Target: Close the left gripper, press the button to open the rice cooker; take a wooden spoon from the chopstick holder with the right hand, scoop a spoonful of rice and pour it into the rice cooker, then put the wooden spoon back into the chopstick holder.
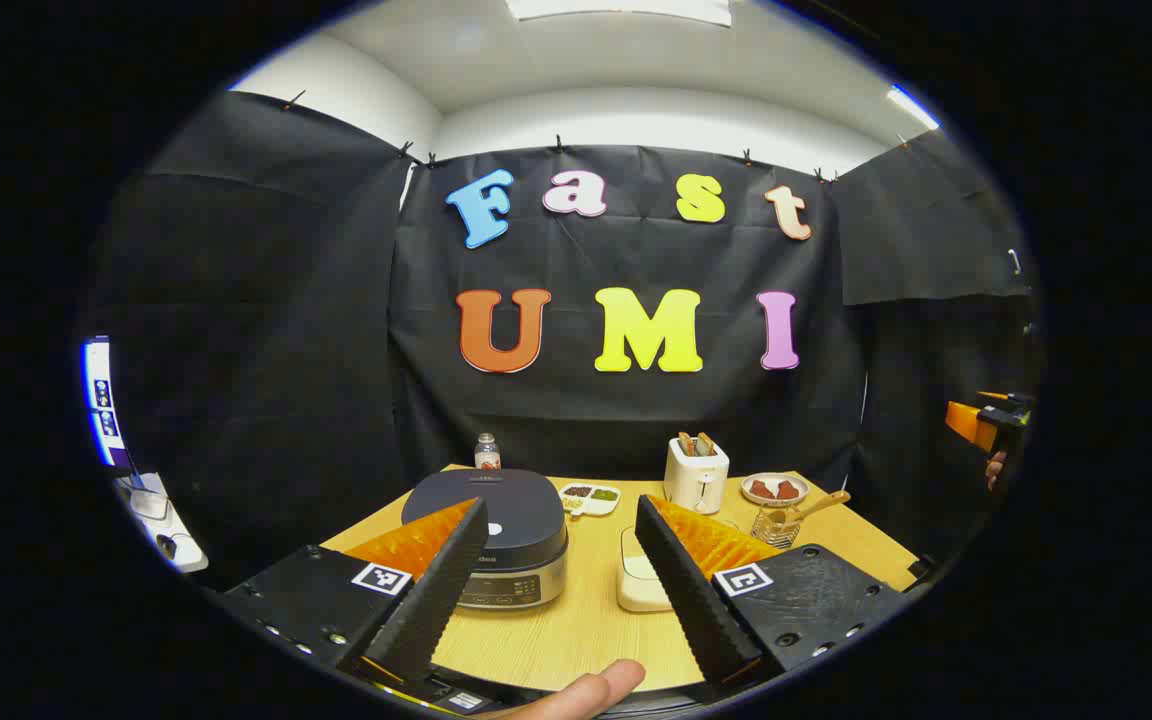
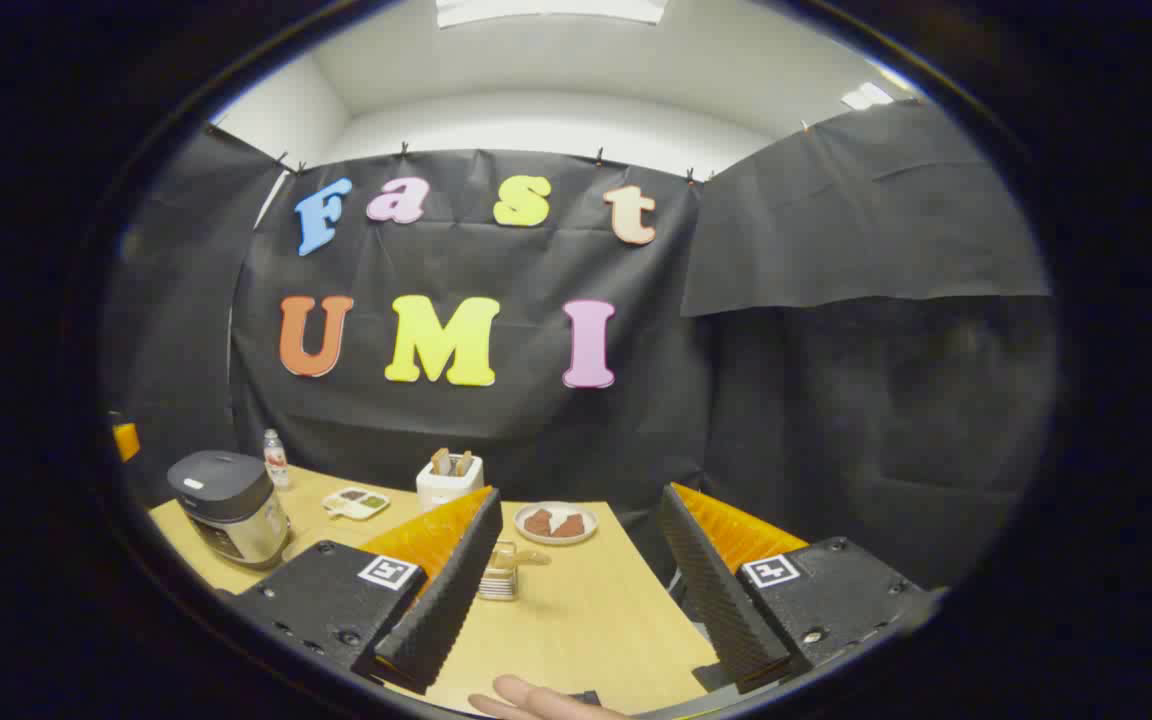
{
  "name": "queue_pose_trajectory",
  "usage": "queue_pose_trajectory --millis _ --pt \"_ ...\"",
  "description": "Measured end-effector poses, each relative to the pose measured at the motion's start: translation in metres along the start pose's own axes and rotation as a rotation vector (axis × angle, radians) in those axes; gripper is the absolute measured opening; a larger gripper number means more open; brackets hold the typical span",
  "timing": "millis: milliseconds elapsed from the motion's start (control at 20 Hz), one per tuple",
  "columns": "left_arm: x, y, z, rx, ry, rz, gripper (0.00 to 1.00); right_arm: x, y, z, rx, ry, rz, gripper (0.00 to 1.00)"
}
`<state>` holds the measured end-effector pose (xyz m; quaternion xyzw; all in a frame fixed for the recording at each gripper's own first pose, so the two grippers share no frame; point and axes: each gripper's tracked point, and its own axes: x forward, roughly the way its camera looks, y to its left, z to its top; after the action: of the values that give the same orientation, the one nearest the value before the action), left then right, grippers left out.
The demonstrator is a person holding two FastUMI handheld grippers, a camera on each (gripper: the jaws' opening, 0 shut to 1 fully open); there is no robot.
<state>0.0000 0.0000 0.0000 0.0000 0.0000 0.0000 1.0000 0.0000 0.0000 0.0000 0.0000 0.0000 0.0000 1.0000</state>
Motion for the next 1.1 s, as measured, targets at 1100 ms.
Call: queue_pose_trajectory --millis 1100 --pt "0.022 0.045 0.008 -0.022 0.009 0.049 0.94 -0.013 -0.005 0.000 0.033 -0.048 0.008 1.00"
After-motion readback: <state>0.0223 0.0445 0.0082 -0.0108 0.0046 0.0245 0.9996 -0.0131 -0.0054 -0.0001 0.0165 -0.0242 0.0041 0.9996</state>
